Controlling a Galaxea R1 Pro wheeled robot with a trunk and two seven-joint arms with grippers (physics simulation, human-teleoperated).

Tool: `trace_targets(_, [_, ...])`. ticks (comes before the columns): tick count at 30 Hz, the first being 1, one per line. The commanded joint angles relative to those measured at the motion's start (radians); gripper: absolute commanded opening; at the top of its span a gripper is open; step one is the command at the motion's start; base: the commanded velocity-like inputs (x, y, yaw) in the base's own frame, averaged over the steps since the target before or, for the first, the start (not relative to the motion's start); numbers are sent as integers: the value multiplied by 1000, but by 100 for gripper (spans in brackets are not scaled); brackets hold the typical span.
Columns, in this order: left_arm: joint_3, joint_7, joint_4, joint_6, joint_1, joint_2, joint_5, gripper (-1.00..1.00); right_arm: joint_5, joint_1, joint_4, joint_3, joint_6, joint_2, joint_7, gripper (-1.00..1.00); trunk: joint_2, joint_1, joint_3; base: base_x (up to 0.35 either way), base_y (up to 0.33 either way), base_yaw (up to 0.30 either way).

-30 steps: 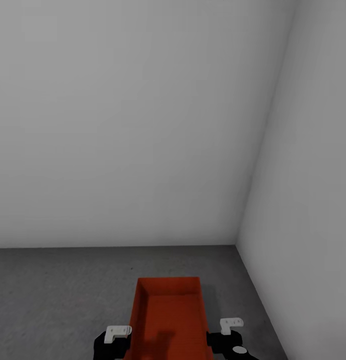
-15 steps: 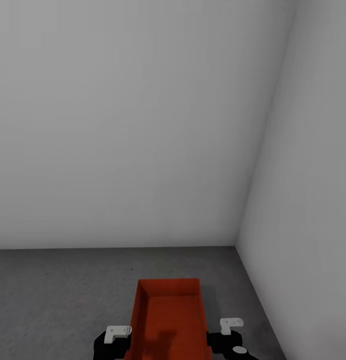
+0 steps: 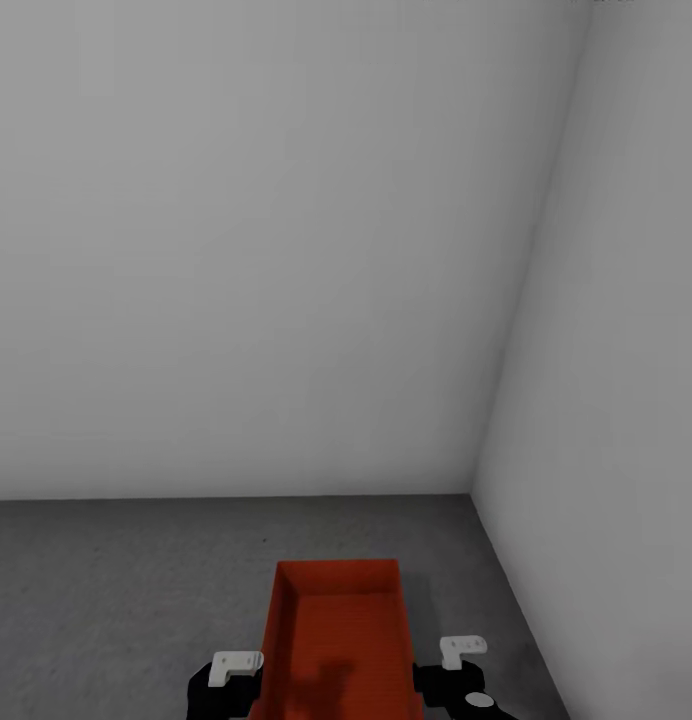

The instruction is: Move the two storage containers from the living room to the garage. In the garage, place one container on the floor and stack the other container on top of it (either order is fine).

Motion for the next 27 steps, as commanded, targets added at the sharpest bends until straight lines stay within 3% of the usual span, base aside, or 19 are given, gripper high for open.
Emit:
trace_targets(1, [8,3,1,-4,-1,0,-11,100,0,-1,1,5,-2,0,-5,100,6,-4,2,0,0,0])
trace_targets(27, [8,4,1,-4,-1,0,-11,100,0,-1,1,5,-2,0,-5,100,188,-104,83,0,0,0])
